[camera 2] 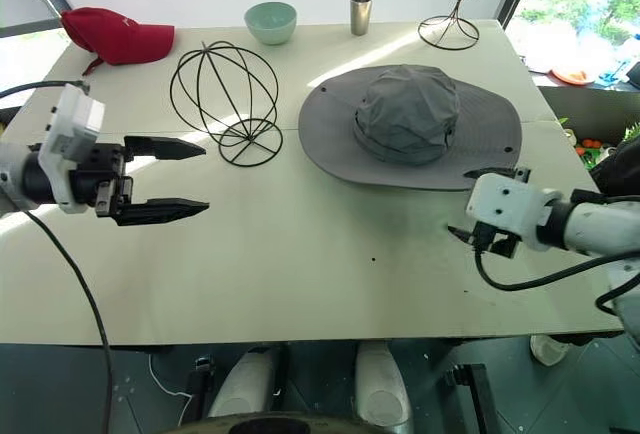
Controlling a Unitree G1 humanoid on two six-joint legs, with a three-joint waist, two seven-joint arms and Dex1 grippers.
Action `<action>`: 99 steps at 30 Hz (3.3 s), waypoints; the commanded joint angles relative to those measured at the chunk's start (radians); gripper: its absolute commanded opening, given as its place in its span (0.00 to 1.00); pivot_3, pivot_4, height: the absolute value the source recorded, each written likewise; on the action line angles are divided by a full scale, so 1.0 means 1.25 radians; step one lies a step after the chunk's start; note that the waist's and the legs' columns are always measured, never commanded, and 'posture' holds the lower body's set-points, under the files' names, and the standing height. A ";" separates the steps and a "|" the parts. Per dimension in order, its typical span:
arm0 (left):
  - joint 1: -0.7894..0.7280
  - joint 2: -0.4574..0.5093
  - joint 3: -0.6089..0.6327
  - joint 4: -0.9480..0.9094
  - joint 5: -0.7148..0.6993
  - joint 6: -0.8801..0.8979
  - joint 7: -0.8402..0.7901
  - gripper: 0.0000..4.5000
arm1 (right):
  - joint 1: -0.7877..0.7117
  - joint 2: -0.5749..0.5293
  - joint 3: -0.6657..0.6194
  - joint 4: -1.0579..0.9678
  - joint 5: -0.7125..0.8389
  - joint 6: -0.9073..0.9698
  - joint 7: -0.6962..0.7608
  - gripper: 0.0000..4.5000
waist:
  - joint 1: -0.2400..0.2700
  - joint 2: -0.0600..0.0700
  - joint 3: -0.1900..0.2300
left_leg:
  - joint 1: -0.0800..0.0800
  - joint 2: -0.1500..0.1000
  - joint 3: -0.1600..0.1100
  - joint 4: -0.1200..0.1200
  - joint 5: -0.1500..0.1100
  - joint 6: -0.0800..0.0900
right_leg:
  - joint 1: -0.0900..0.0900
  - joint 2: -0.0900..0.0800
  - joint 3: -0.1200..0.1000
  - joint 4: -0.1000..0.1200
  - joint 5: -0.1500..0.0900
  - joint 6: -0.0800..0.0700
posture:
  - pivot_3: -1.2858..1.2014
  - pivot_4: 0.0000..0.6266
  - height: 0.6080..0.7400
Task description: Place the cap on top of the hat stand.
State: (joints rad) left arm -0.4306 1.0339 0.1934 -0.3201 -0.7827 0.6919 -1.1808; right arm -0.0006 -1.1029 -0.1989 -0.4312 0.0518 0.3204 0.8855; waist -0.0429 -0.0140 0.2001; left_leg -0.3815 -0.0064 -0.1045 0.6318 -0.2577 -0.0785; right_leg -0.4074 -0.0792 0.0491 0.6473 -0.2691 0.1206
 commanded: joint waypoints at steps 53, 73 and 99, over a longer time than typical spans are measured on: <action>0.109 0.003 0.475 0.040 -0.113 0.142 0.253 1.00 | -1.083 0.527 0.286 0.731 -0.058 -0.285 -0.067 0.01 | -0.034 0.000 0.000 | -0.004 0.000 -0.001 -0.002 0.000 0.000 | -0.008 0.001 0.000 0.003 0.000 0.000 | 0.52 0.24 1.00; 0.382 0.015 0.826 -0.047 -0.136 0.239 0.245 1.00 | -0.837 0.566 0.522 0.803 -0.488 -0.797 -0.358 0.01 | -0.043 -0.003 -0.001 | -0.008 0.000 -0.001 -0.001 0.002 -0.003 | -0.013 0.000 0.000 0.007 0.001 -0.001 | 0.52 0.24 1.00; 0.329 0.046 0.723 0.006 -0.128 0.198 0.255 1.00 | -0.833 0.526 0.547 0.797 -0.466 -0.819 -0.293 0.01 | -0.043 -0.003 -0.002 | -0.008 0.000 -0.001 -0.001 0.002 -0.003 | -0.013 0.000 0.000 0.008 0.001 -0.001 | 0.52 0.24 1.00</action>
State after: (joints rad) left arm -0.0059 1.0681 1.0852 -0.3125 -0.9464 0.9622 -0.8647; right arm -1.0369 -0.4625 0.5255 0.6105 -0.6232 -0.7271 0.4651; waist -0.0970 -0.0181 0.1981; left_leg -0.3912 -0.0066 -0.1063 0.6306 -0.2557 -0.0817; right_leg -0.4234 -0.0793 0.0492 0.6567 -0.2684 0.1190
